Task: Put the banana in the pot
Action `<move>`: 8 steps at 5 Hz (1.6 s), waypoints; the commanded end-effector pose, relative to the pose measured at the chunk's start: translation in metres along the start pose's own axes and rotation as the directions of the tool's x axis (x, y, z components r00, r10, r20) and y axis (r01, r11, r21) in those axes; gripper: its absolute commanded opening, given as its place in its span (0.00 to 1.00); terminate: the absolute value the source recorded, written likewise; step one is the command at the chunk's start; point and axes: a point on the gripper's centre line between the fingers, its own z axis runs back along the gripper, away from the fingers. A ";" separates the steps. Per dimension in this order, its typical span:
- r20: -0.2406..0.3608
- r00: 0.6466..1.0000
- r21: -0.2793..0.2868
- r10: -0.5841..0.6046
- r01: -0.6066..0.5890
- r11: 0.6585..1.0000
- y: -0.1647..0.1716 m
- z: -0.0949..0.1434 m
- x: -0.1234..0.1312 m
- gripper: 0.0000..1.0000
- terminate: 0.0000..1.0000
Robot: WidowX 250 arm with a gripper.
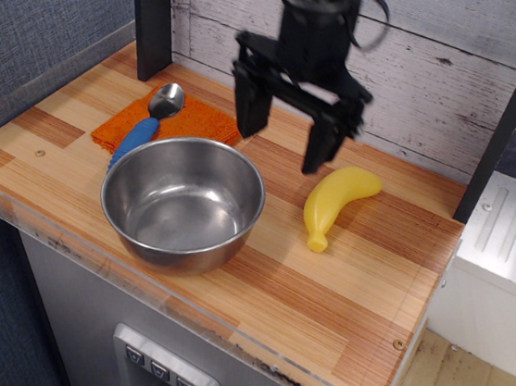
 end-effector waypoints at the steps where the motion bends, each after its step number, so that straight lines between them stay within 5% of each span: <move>1: 0.129 0.991 0.053 0.023 -0.030 0.998 -0.029 -0.028 0.042 1.00 0.00; 2: 0.176 0.984 0.082 0.015 -0.030 0.996 -0.028 -0.042 0.046 1.00 0.00; 4: 0.175 0.985 0.087 0.002 -0.017 0.996 -0.017 -0.061 0.047 1.00 0.00; 5: 0.168 0.986 0.068 -0.007 -0.005 0.998 -0.015 -0.064 0.047 0.00 0.00; 6: 0.175 0.984 0.049 -0.020 0.012 0.999 -0.014 -0.057 0.048 0.00 0.00; 8: 0.378 0.926 -0.126 0.022 0.028 0.992 -0.016 0.019 0.044 0.00 0.00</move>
